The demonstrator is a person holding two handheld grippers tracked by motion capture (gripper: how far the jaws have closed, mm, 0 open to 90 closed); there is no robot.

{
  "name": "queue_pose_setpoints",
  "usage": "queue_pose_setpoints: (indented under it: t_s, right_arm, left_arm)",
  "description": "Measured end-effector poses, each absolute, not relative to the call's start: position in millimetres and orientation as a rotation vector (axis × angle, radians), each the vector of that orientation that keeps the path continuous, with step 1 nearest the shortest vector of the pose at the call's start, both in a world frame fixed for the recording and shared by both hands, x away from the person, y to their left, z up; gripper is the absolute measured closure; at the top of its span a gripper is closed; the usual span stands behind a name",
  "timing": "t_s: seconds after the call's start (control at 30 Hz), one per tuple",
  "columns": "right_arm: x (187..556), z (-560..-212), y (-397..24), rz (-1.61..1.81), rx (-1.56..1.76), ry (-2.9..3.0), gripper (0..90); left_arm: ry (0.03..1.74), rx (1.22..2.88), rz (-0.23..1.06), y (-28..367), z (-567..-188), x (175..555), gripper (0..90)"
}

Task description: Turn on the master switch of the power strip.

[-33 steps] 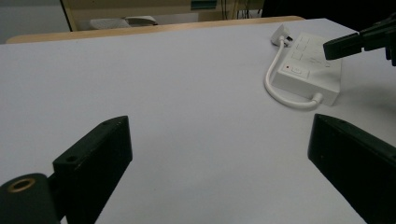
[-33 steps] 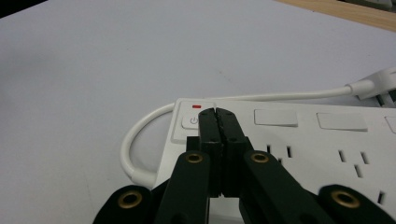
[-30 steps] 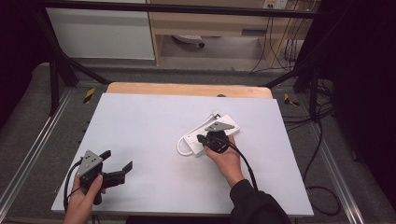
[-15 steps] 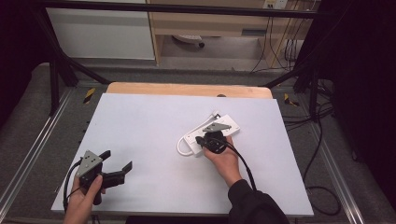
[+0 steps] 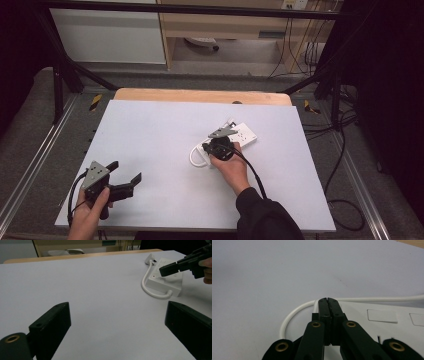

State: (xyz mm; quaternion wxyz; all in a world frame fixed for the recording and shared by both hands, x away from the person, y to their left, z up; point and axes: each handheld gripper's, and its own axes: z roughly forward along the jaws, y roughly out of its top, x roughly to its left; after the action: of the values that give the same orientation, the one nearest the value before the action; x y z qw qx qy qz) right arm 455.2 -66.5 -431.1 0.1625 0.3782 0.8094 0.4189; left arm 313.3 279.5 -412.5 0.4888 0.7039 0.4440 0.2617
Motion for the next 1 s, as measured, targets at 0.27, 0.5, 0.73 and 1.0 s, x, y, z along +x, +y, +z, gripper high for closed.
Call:
queue_pose_setpoints:
  t_s: [0.27, 0.5, 0.73, 1.0]
  right_arm:
    - [458.7, -433.8, -59.6, 1.159, 1.077, 2.309, 90.0]
    - [459.6, -434.9, -60.7, 1.148, 1.077, 2.300, 90.0]
    - [458.9, -435.3, -61.2, 1.136, 1.062, 2.305, 90.0]
    - [458.0, -436.8, -60.8, 1.138, 1.068, 2.297, 90.0]
  left_arm:
    - [1.080, 1.707, 0.634, 279.8, -412.3, 313.1, 6.6]
    - [1.080, 1.706, 0.636, 279.9, -412.2, 313.0, 6.6]
    - [1.081, 1.704, 0.635, 279.9, -412.1, 312.9, 6.6]
    - [1.081, 1.704, 0.637, 280.2, -412.0, 312.5, 6.6]
